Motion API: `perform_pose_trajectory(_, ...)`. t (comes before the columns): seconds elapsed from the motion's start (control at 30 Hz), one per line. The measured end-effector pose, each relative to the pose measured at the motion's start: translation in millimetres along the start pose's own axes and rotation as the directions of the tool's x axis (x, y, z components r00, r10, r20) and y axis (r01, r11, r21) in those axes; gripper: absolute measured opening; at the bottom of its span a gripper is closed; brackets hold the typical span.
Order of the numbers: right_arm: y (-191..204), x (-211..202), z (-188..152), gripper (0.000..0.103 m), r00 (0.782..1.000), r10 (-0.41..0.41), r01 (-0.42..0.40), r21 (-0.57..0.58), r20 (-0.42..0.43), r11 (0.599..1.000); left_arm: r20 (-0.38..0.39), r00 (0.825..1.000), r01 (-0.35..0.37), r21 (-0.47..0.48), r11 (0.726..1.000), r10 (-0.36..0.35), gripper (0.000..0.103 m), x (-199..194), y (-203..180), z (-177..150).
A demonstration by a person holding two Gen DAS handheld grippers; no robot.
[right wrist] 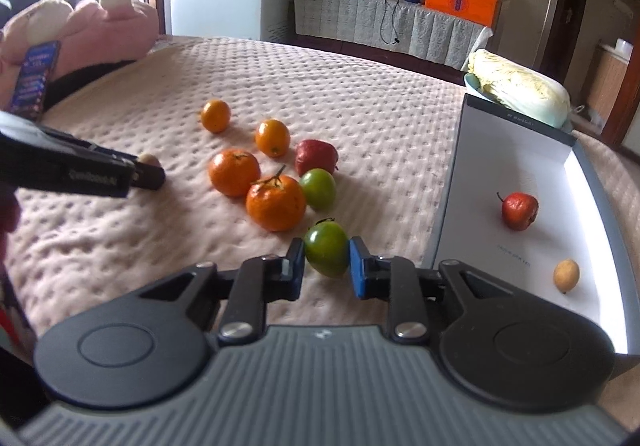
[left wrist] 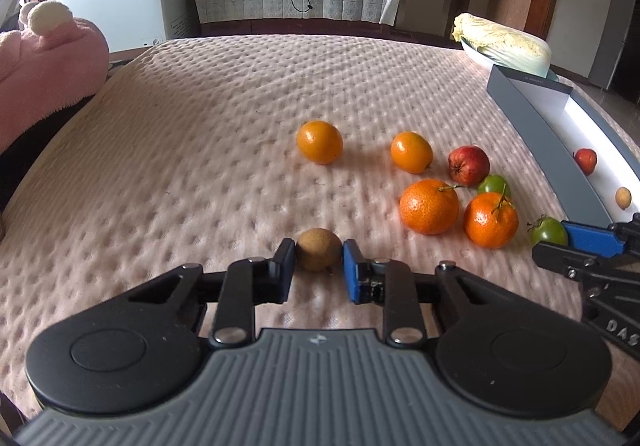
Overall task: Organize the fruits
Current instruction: 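Grasp the brown kiwi with the left gripper while the right grasps a green tomato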
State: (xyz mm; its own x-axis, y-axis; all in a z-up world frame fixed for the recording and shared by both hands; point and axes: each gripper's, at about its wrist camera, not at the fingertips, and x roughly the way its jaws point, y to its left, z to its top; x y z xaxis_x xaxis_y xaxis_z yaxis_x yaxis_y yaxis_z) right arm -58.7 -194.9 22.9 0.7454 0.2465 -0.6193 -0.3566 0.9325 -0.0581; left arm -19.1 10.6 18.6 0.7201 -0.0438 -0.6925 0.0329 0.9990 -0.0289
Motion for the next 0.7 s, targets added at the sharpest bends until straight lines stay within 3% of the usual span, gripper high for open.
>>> perform_pose_trajectory(0.27,-12,-20,6,0.027,0.995,0.095,-0.097,0.09,0.033,0.991,0.041,0.999,0.012,-0.024,1.0,-0.011,0.03,-14,-4,7)
perform_pose_trajectory(0.7,-26,-40,9,0.027,0.991,0.105,-0.113,0.114,0.079,0.987,0.059,0.997,0.043,0.006,0.999,-0.044,0.03,-22,-44,21)
